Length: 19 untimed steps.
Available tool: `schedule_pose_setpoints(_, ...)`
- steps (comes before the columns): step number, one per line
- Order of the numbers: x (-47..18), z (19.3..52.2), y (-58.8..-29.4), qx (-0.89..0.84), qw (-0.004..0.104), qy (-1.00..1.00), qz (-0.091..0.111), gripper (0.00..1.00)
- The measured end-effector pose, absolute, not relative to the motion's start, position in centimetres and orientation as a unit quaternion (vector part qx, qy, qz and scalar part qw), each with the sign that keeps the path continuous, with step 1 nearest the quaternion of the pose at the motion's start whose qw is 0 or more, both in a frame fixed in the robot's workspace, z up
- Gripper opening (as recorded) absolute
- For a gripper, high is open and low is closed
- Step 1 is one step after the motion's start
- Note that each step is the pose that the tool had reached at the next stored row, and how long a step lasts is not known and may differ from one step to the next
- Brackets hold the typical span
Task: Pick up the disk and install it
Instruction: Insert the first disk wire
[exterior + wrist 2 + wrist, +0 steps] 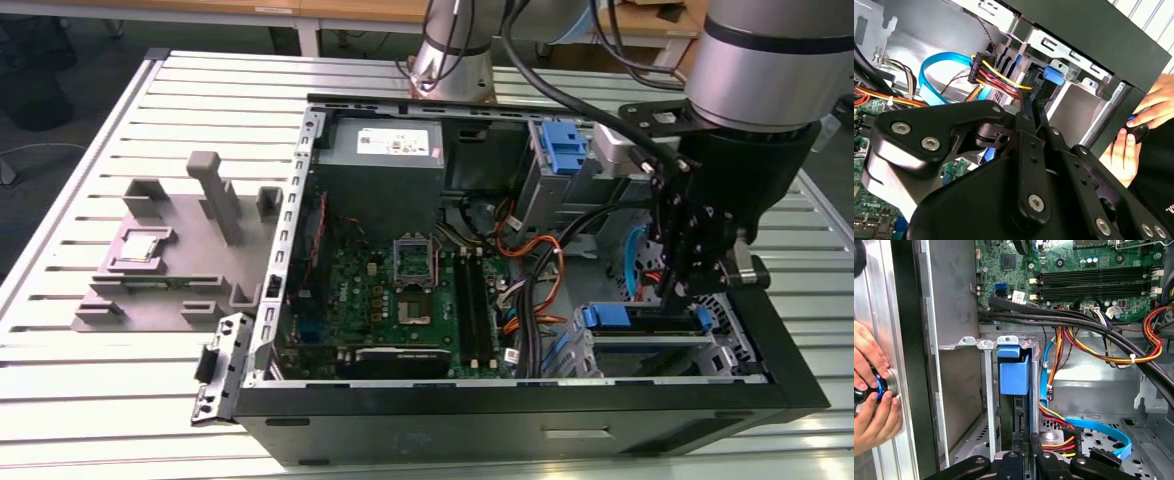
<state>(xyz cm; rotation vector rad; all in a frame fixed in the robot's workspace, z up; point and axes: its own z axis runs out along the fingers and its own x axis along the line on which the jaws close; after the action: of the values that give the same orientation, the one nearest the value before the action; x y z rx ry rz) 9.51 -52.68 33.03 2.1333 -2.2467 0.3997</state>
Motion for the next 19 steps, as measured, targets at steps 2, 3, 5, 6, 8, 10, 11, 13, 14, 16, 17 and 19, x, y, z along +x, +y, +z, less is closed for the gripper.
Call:
schedule_pose_setpoints(2,9.50,33.00,-52.87,0.682,0.009,-0.720,0.128,0.16)
schedule_pose_setpoints(3,9.50,32.98,-52.95,0.682,0.009,-0.720,0.128,0.16)
schedule_pose_setpoints(5,9.49,32.93,-52.99,0.681,0.009,-0.721,0.128,0.16)
schedule_pose_setpoints(6,9.49,32.93,-52.99,0.680,0.009,-0.722,0.128,0.16)
schedule_pose_setpoints(8,9.44,32.91,-52.99,0.680,0.009,-0.722,0.127,0.16)
schedule_pose_setpoints(10,9.37,32.91,-53.00,0.680,0.007,-0.723,0.126,0.16)
schedule_pose_setpoints(11,9.35,32.90,-53.00,0.680,0.007,-0.723,0.125,0.16)
schedule_pose_setpoints(13,9.32,32.88,-53.00,0.679,0.005,-0.723,0.123,0.16)
schedule_pose_setpoints(14,9.32,32.86,-52.99,0.679,0.005,-0.724,0.123,0.16)
schedule_pose_setpoints(16,9.32,32.85,-53.00,0.679,0.005,-0.724,0.123,0.16)
schedule_pose_setpoints(17,9.32,32.85,-53.00,0.678,0.005,-0.724,0.123,0.16)
schedule_pose_setpoints(19,9.31,32.84,-53.00,0.677,0.005,-0.726,0.123,0.16)
